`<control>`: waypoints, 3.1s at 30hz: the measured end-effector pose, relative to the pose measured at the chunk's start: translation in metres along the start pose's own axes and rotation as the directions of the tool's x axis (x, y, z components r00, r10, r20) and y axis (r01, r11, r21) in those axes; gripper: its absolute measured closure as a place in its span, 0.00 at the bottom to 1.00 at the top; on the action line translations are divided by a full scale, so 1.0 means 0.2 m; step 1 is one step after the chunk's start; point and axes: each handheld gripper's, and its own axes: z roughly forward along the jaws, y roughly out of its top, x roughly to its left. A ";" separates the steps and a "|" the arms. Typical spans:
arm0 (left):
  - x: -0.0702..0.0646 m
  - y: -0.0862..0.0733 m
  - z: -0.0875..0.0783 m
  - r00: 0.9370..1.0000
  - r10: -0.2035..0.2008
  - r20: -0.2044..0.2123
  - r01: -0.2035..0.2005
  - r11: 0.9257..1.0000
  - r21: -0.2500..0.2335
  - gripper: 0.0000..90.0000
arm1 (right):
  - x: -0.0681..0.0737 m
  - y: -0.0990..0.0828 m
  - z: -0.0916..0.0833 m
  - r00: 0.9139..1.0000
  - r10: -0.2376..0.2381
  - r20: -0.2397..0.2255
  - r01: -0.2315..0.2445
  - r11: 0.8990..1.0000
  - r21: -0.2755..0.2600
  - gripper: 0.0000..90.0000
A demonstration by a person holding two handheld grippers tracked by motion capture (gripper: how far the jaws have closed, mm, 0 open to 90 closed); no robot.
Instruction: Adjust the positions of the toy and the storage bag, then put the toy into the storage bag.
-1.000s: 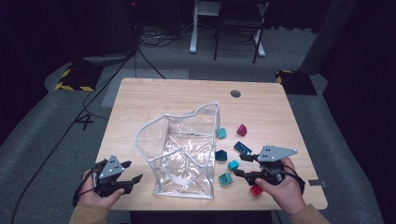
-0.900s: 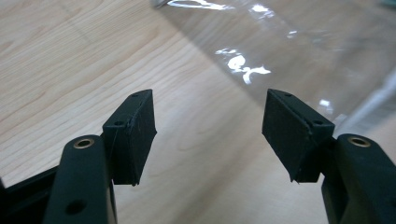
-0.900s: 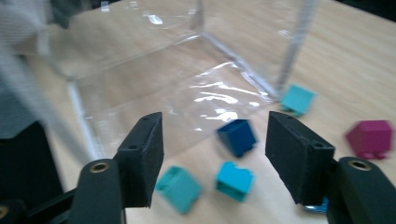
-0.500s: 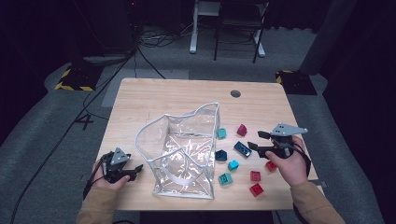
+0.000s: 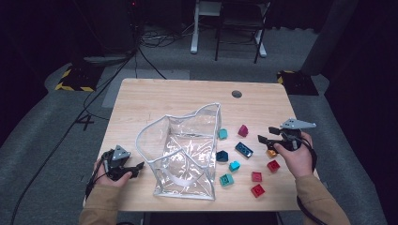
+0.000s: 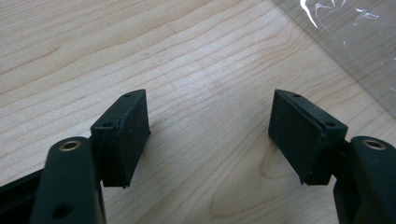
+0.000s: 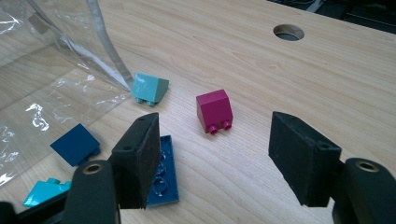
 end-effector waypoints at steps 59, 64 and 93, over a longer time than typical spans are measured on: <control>0.00 0.00 0.00 1.000 -0.004 -0.011 0.004 1.000 0.004 0.30 | -0.02 0.18 0.47 0.993 -0.093 -0.067 0.104 0.977 0.184 0.66; 0.00 0.01 0.01 1.000 -0.015 -0.002 0.015 1.000 0.006 0.29 | 0.02 0.26 0.37 0.991 -0.091 -0.094 0.102 0.987 0.124 0.66; 0.00 0.01 0.01 1.000 -0.010 -0.008 0.010 1.000 0.006 0.29 | 0.28 0.65 0.00 0.970 -0.107 -0.216 0.096 0.993 -0.062 0.66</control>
